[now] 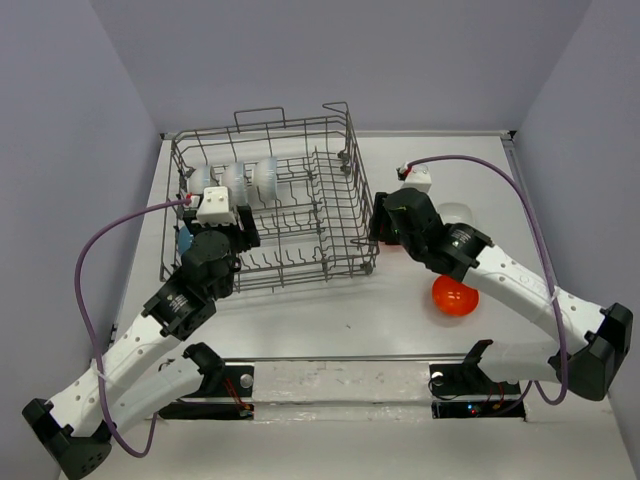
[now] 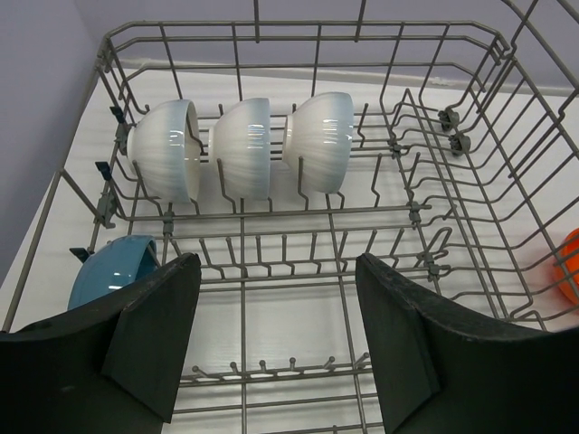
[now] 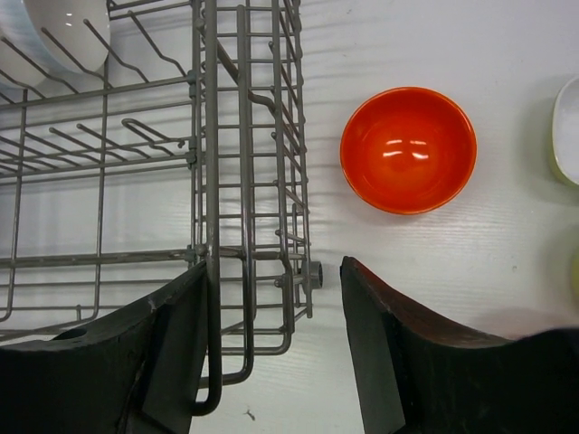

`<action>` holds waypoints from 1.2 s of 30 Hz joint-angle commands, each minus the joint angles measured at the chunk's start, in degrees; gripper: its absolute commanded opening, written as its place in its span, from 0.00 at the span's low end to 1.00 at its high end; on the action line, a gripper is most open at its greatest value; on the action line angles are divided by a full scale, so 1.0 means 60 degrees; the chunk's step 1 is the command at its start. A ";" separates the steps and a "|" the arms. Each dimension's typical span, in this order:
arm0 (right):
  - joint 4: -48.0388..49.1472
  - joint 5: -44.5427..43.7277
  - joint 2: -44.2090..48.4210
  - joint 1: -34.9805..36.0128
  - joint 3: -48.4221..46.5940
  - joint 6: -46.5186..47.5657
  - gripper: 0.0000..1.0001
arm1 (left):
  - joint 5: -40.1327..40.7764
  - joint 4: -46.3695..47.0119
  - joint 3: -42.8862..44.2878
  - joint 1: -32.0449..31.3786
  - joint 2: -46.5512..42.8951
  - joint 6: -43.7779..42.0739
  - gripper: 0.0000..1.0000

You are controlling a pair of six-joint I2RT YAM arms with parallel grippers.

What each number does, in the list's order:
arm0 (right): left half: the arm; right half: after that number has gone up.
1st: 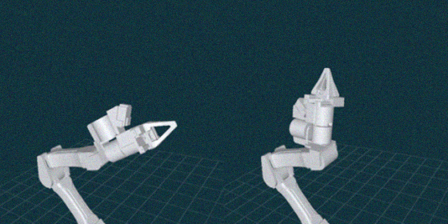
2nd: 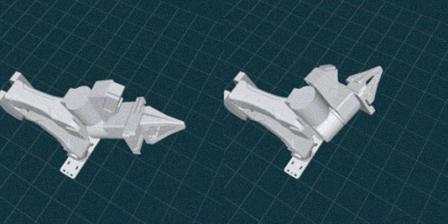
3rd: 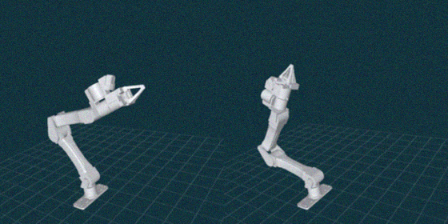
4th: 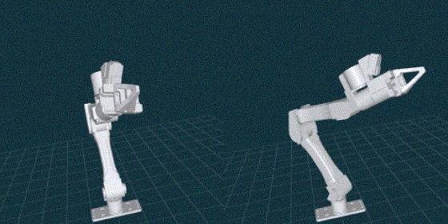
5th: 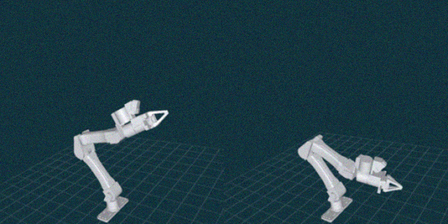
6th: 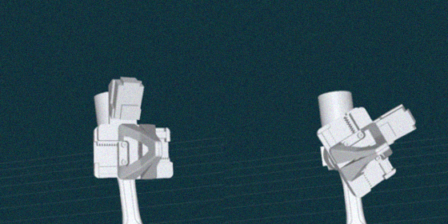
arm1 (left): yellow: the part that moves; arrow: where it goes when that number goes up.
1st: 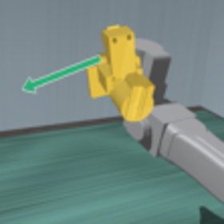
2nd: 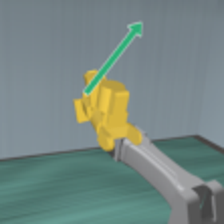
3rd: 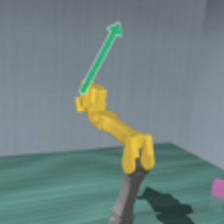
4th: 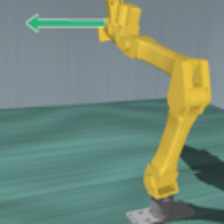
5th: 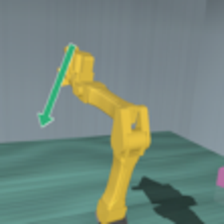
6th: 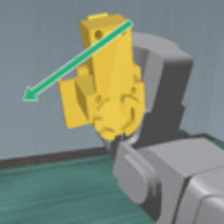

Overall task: Load the bowls into the dish rack
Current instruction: Move the dish rack to the center of the board, then pick up the bowl from the center of the board.

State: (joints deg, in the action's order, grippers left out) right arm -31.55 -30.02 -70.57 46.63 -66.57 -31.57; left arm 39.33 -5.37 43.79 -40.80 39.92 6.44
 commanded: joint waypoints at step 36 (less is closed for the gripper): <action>-0.0791 -0.3377 0.0906 -0.1354 -0.0391 -0.0128 0.75 | 0.0403 0.0587 -0.0194 -0.0027 -0.0325 -0.0135 0.79</action>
State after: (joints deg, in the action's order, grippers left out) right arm -36.12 -47.68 -65.87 42.41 -69.32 -30.04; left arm 40.73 -5.34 43.48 -40.80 39.20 5.93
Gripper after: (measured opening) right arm 0.747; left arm 0.786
